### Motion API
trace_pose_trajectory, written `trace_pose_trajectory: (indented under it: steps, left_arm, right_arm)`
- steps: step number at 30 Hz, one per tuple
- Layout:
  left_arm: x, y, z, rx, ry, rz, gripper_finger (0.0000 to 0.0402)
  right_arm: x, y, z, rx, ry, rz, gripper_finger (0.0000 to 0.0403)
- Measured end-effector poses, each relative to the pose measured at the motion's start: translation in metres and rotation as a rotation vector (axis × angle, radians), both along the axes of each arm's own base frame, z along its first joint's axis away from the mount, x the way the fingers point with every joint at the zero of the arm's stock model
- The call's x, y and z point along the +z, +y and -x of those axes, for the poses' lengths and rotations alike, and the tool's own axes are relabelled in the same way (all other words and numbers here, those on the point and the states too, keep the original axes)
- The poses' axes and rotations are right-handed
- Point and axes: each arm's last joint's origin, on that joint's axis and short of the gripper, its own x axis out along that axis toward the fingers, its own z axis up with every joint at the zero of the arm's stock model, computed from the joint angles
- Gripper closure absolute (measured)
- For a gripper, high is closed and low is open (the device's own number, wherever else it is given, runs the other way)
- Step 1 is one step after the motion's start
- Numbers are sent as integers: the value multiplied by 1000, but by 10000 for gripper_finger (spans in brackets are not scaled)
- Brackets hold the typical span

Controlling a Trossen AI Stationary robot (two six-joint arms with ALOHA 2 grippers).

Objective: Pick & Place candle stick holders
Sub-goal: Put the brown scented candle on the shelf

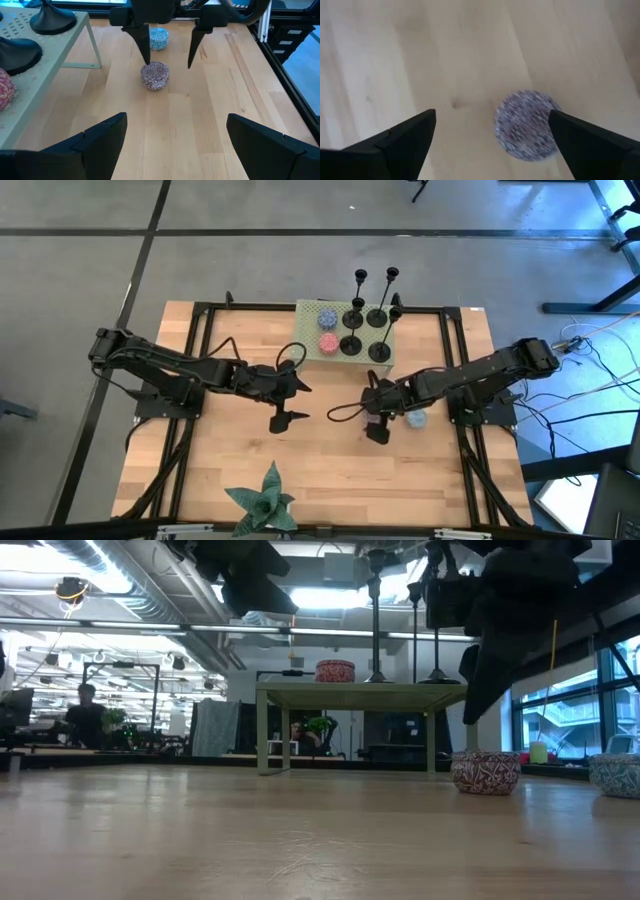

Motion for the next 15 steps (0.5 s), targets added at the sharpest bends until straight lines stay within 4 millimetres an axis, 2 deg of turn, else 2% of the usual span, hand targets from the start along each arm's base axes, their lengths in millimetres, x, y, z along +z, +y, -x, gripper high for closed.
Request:
trace_pose_trajectory:
  steps: [7, 15]
  left_arm:
    - [0, 0, 0, 6, 0, 11, 62]
    - [0, 0, 0, 7, 2, 13, 62]
  right_arm:
    - [-8, -5, 10, -33, 98, 108, 14]
    - [-33, -7, 18, -41, 102, 110, 14]
